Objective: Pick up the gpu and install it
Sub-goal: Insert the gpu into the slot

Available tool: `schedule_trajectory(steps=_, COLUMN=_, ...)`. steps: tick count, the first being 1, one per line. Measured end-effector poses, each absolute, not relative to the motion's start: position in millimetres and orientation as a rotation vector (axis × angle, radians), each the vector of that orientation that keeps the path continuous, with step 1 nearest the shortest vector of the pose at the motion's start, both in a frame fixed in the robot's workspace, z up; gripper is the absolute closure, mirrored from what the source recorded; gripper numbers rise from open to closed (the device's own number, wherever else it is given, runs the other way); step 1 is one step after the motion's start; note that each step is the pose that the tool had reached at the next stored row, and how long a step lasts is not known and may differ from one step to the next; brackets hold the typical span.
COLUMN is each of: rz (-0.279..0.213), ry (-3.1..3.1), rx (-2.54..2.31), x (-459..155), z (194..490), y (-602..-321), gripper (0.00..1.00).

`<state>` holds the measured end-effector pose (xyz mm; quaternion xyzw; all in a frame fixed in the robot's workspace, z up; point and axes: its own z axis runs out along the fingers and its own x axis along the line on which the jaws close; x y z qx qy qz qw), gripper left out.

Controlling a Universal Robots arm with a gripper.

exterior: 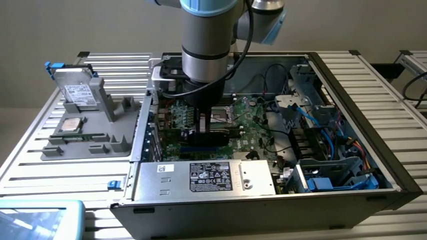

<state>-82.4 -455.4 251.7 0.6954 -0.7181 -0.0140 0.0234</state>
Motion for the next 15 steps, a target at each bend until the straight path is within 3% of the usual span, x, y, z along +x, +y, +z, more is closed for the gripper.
schedule_trajectory(steps=15, rz=-0.043, ry=-2.223, rx=2.152, x=-83.5, z=250.3, y=-455.6, gripper=0.72)
